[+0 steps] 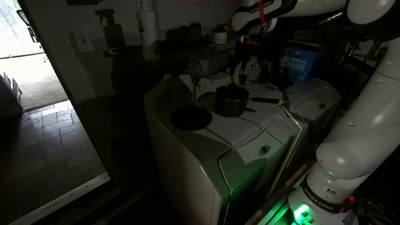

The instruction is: Use the lid to cover the pot

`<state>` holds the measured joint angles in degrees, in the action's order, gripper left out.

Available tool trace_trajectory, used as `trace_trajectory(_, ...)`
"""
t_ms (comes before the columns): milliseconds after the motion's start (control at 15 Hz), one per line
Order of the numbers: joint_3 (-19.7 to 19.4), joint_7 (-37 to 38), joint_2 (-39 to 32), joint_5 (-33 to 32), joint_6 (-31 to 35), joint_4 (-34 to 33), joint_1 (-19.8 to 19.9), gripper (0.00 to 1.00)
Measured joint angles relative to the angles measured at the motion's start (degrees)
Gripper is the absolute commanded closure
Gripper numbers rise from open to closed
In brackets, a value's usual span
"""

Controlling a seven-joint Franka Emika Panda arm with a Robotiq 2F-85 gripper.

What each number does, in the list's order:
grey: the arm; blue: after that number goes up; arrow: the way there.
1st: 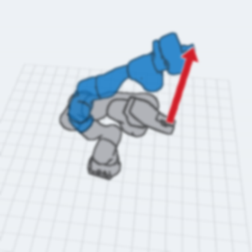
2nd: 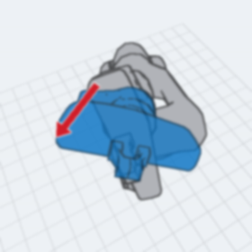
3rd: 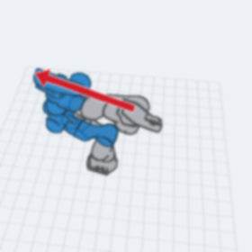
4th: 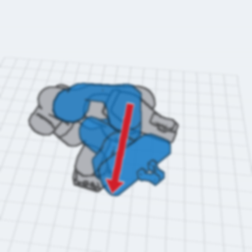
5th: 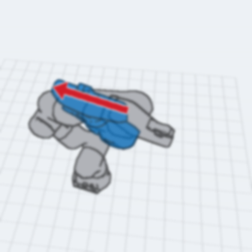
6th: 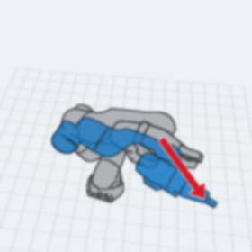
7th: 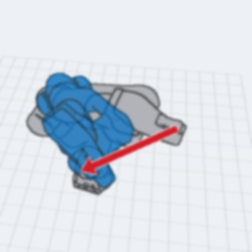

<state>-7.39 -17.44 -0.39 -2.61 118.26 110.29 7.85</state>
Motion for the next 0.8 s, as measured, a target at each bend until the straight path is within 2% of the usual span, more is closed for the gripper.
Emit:
trace_trajectory(400,-1.4,0.0,1.4,0.1,-5.5,-5.6,0.6,0.0)
trace_trajectory(800,-1.4,0.0,1.4,0.1,-5.9,-6.1,0.6,0.0)
